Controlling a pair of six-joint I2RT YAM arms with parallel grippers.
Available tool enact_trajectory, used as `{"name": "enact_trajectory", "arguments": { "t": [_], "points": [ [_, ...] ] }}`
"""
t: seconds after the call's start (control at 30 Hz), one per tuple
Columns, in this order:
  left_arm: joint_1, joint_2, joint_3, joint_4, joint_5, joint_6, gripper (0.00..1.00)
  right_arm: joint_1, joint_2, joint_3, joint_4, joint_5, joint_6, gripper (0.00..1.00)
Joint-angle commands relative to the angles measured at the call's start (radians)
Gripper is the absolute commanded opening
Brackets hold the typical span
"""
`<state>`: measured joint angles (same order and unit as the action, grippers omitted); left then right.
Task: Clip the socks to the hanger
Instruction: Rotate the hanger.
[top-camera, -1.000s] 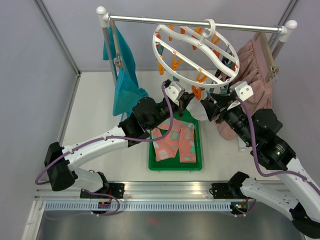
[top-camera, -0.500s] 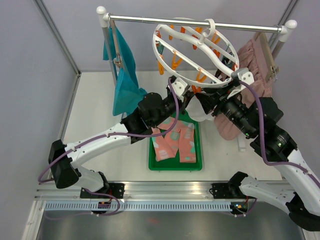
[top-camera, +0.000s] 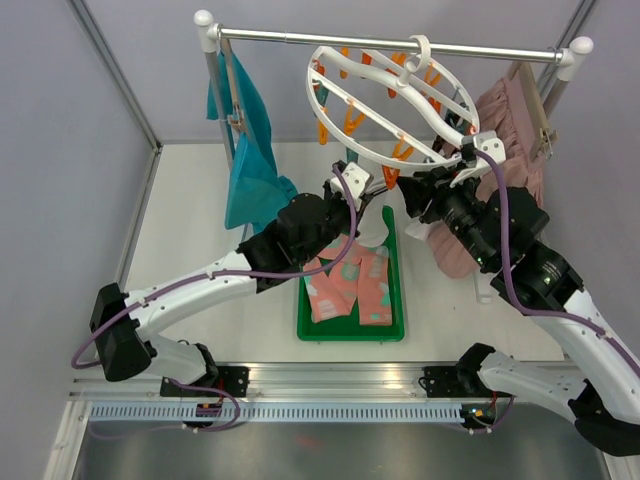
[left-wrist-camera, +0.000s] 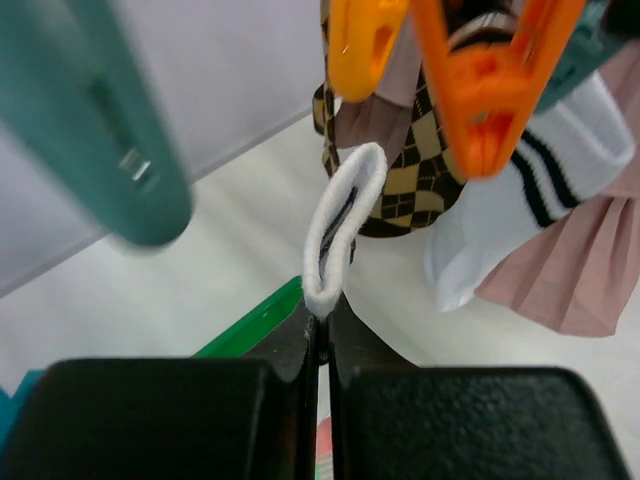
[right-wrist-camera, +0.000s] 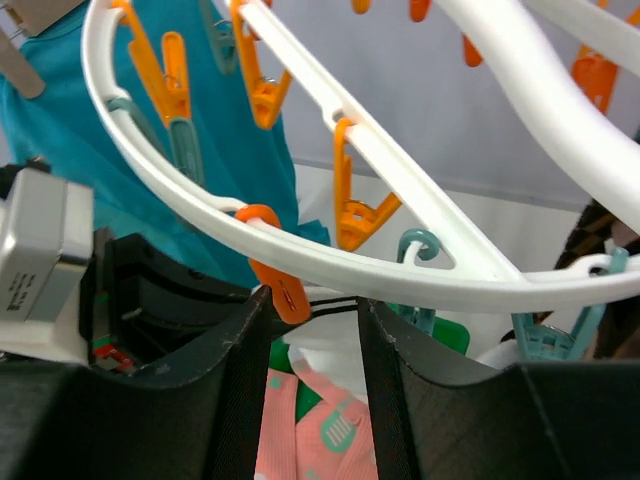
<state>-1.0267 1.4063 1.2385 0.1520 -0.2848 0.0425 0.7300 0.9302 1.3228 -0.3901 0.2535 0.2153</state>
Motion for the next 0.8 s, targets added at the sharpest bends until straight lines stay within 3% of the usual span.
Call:
{"name": "enact_trajectory", "arguments": {
  "t": [0.0,0.3,0.5,0.77],
  "points": [
    [0.002,-0.088,-0.036,-0.002,-0.072,-0.032,0.02,-0.003,-0.027,0.007,0.016,0.156,0.021,0.46],
    [0.004,-0.233,-0.12,-0.038,-0.218,-0.067,0.02,-0.003,-0.004,0.021,-0.021,0.381,0.022,0.46],
    [0.004,-0.276,-0.097,-0.037,-0.251,-0.059,0.02,-0.003,0.007,0.03,-0.023,0.44,0.004,0.47],
    [0.004,-0.265,0.029,-0.051,-0.131,0.008,0.02,-0.003,0.01,0.026,-0.049,0.486,-0.002,0.47]
  ]
}}
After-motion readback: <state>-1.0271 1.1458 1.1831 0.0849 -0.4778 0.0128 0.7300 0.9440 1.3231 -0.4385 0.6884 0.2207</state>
